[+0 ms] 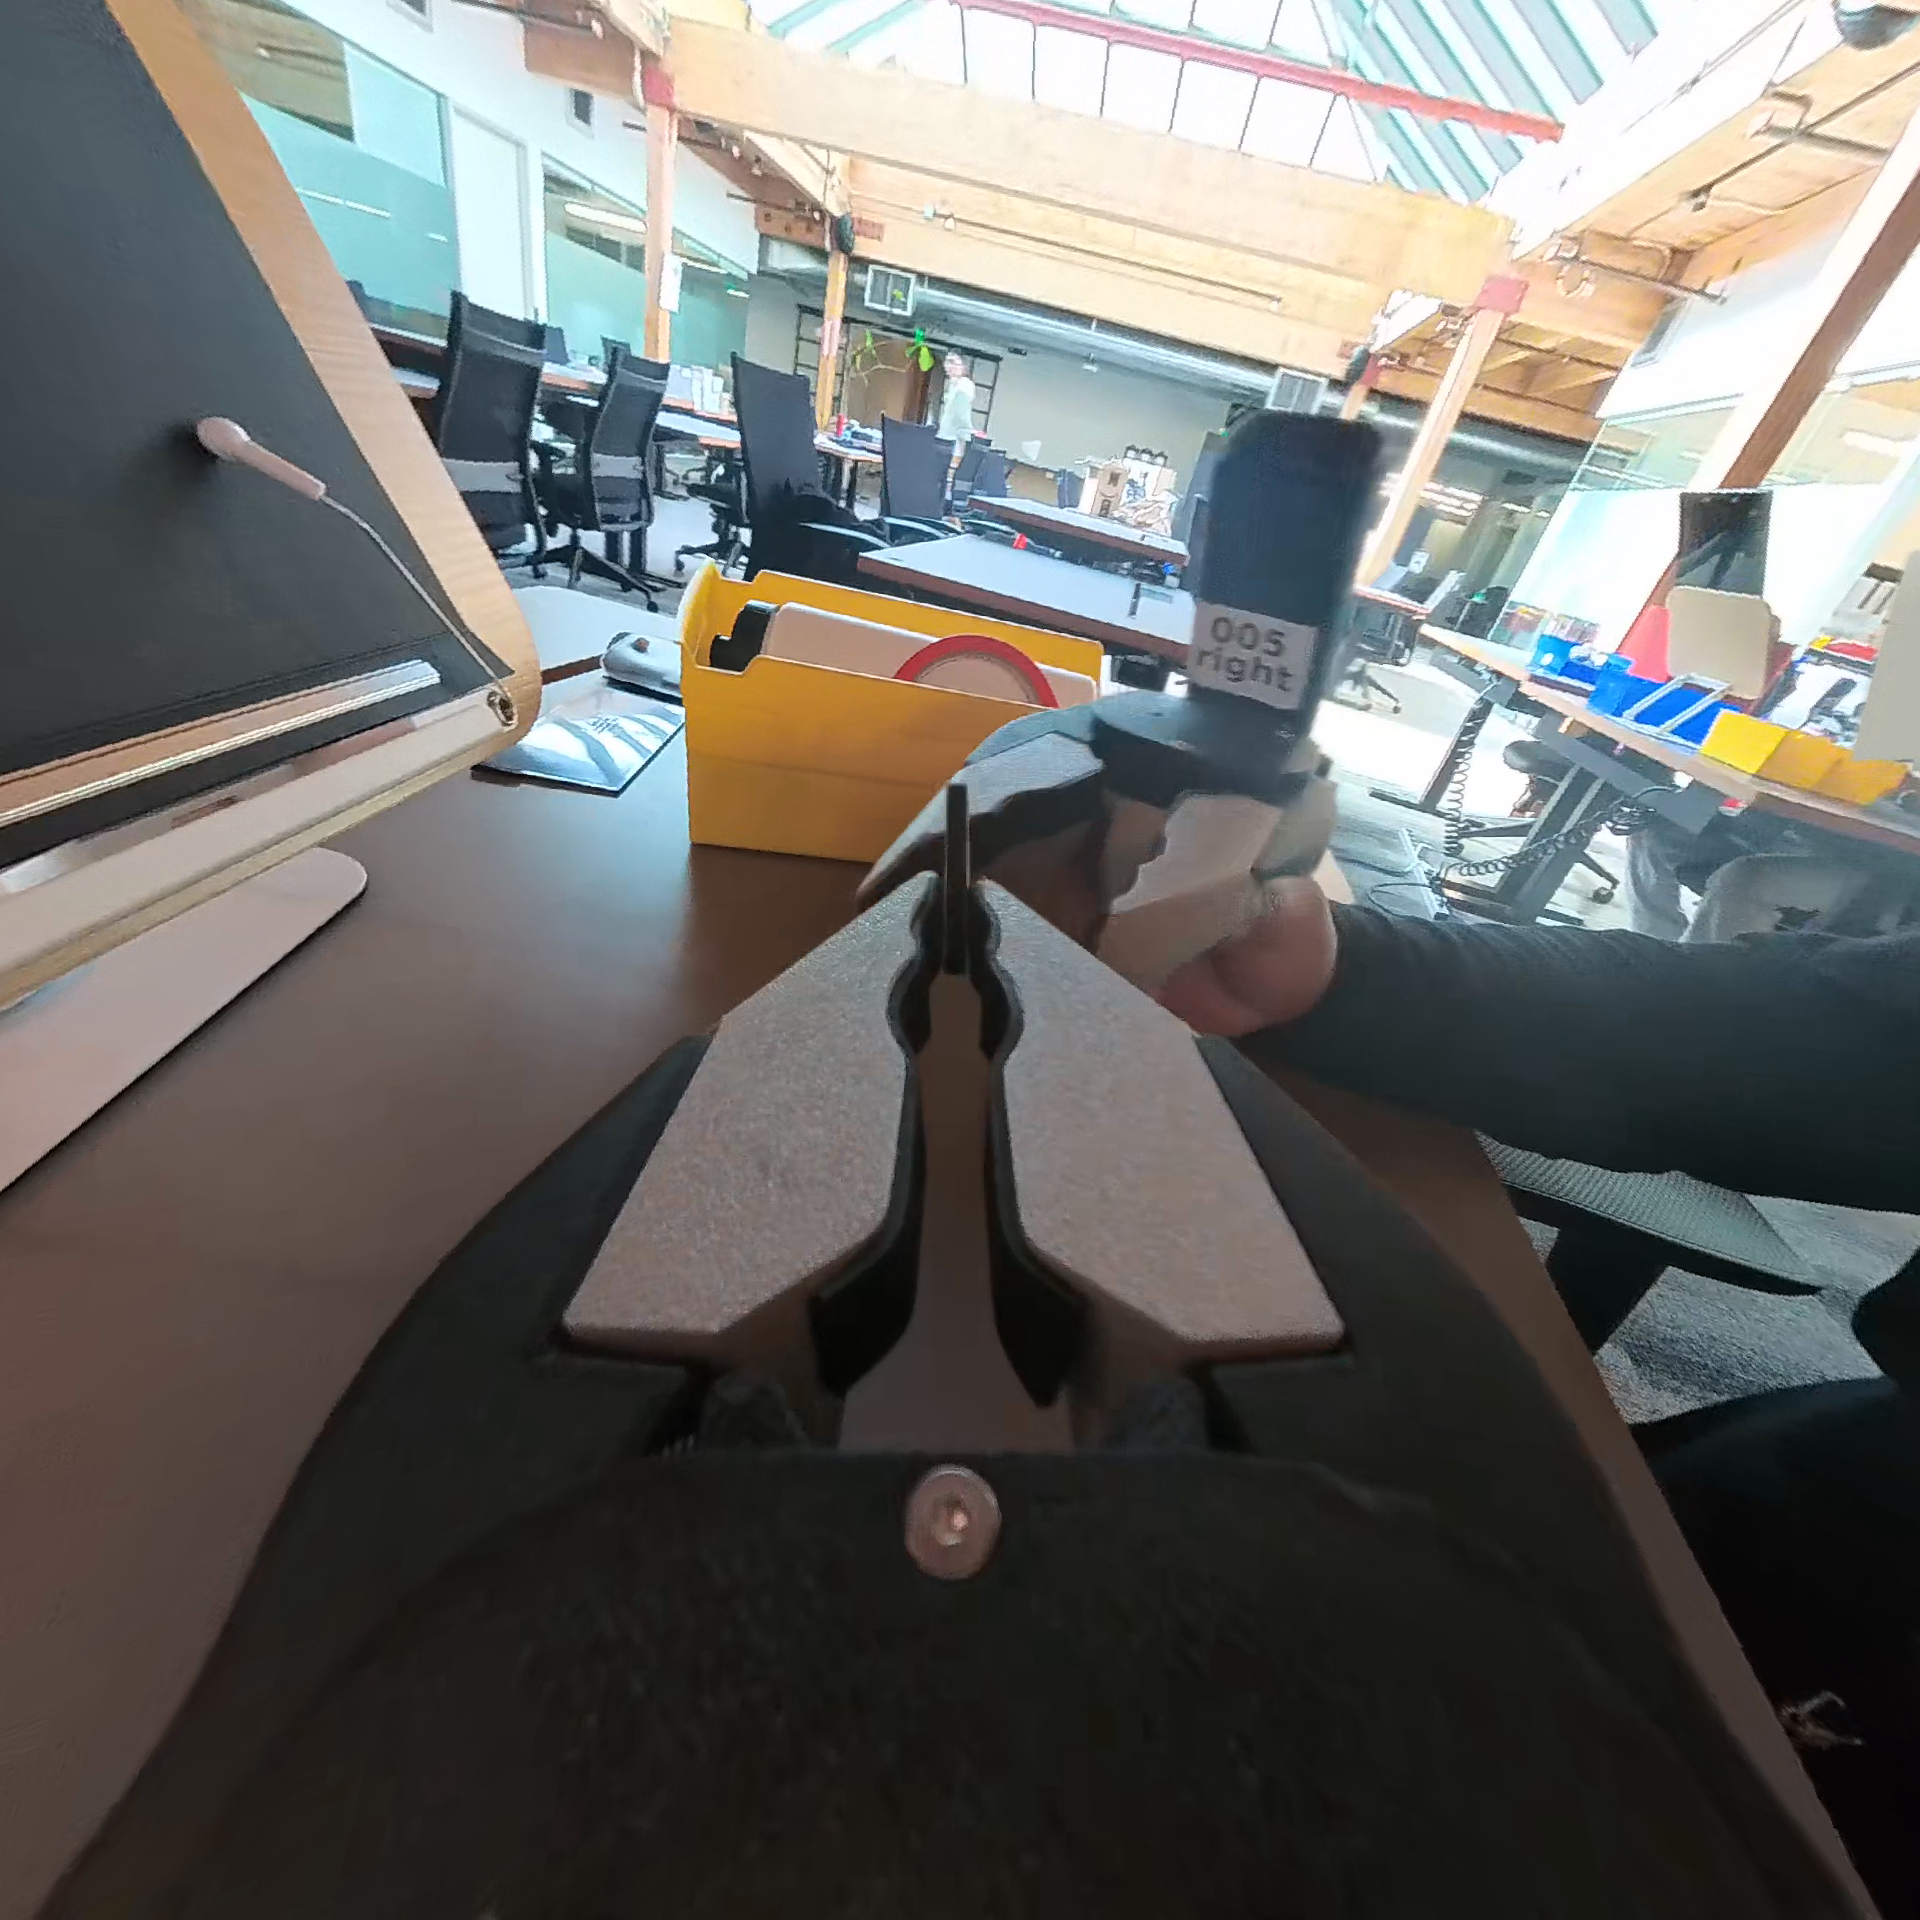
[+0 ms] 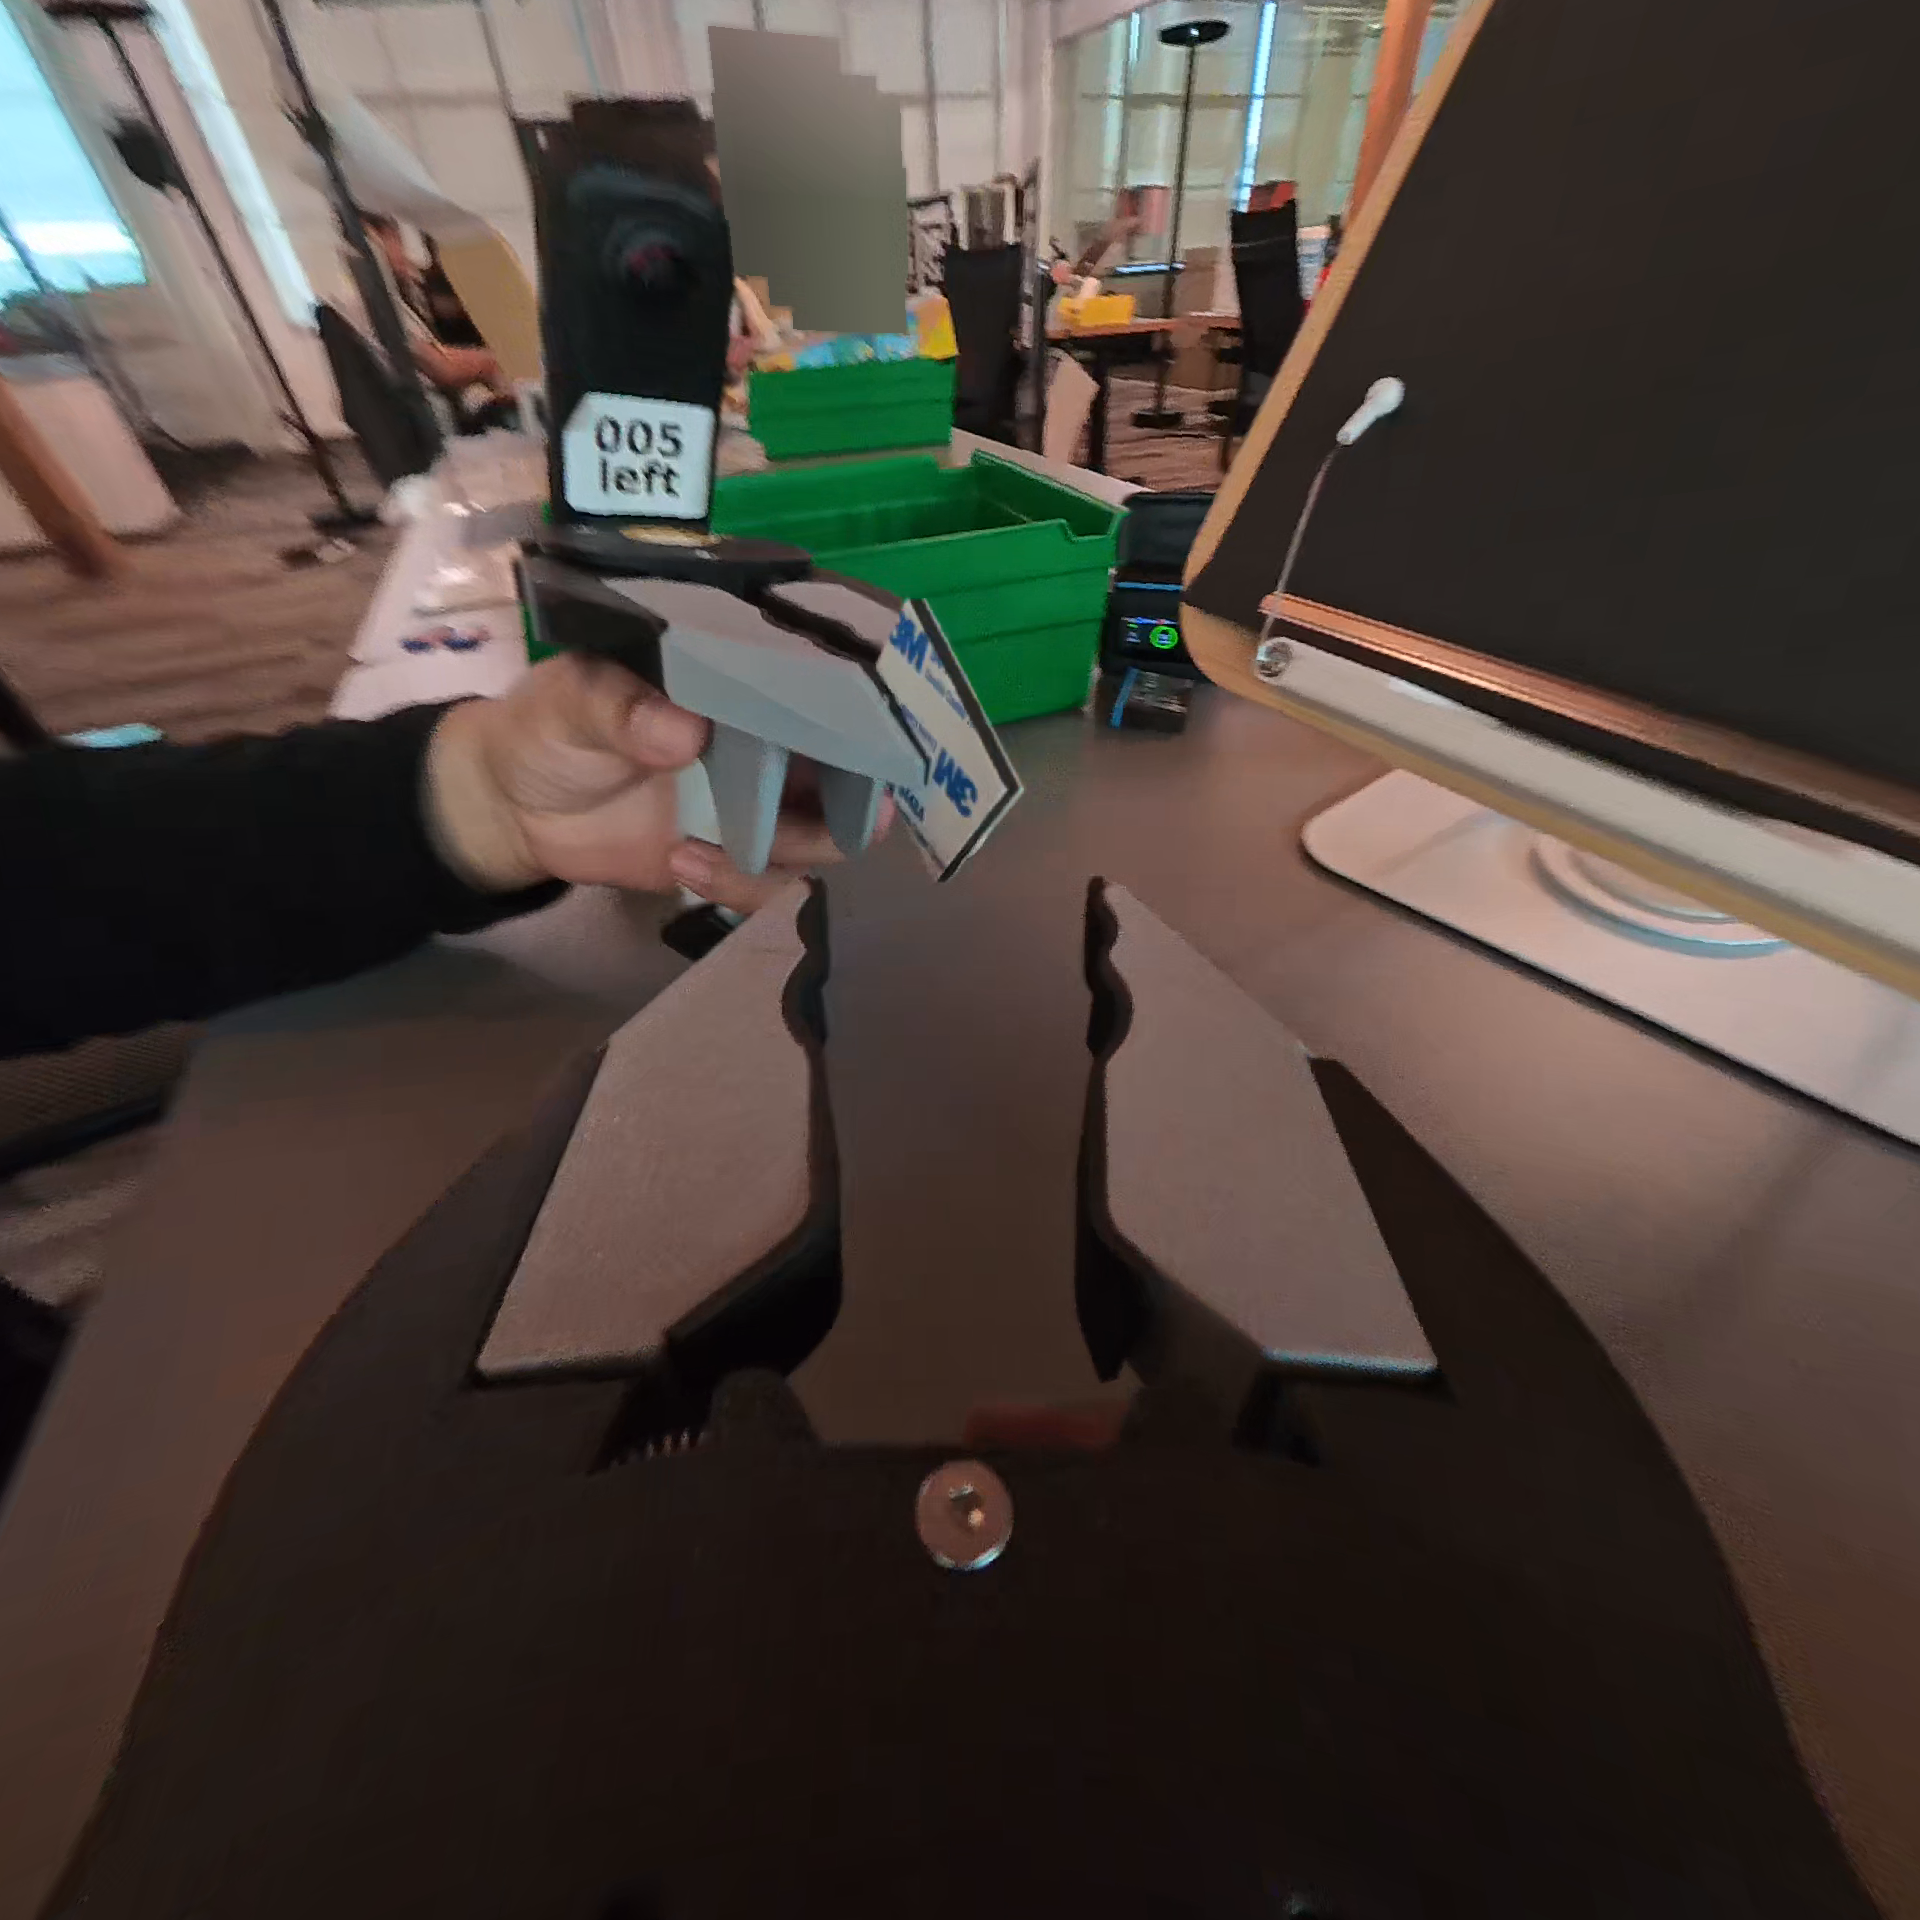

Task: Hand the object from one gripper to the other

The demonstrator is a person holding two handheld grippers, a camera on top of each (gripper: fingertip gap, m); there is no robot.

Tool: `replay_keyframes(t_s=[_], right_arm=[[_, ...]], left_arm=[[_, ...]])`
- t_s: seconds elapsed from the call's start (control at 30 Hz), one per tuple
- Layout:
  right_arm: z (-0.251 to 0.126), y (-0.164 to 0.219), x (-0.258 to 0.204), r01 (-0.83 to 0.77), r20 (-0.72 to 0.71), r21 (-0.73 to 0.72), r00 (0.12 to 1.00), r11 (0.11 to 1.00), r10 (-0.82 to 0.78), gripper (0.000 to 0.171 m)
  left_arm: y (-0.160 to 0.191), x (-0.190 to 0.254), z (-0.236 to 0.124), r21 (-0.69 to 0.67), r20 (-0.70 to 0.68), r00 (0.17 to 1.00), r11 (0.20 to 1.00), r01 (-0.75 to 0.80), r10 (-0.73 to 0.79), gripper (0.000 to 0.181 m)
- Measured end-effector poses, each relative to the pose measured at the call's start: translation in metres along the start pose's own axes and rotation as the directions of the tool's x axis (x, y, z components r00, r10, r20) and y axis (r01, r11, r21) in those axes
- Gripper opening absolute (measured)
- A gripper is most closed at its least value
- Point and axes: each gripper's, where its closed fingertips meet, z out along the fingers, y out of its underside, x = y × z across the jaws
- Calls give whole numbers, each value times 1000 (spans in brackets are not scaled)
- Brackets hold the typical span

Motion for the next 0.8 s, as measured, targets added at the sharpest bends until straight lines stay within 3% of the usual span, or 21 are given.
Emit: replay_keyframes(t_s=[0.07,0.13,0.23,0.37,0.63,0.8], right_arm=[[-1,-5,-6,-71,70,33,995,997,68,46],[-4,-9,-13,-116,143,54,984,992,107,22],[-9,-14,-14,-149,181,76,974,986,133,7],[-11,-15,-15,-123,176,75,978,990,108,1],[-17,-16,7,113,-75,43,991,993,-110,0],[-20,-10,26,174,-218,-38,959,984,-179,0]], left_arm=[[1,6,1,0,-29,1000,1000,-12,12,0],[0,11,2,6,-48,998,1000,-31,31,0],[2,18,4,4,-75,996,998,-56,56,0],[2,18,5,3,-55,996,998,-69,69,4],[12,-3,7,-43,62,997,998,-40,43,31],[27,-16,10,-147,154,972,977,-153,175,38]])
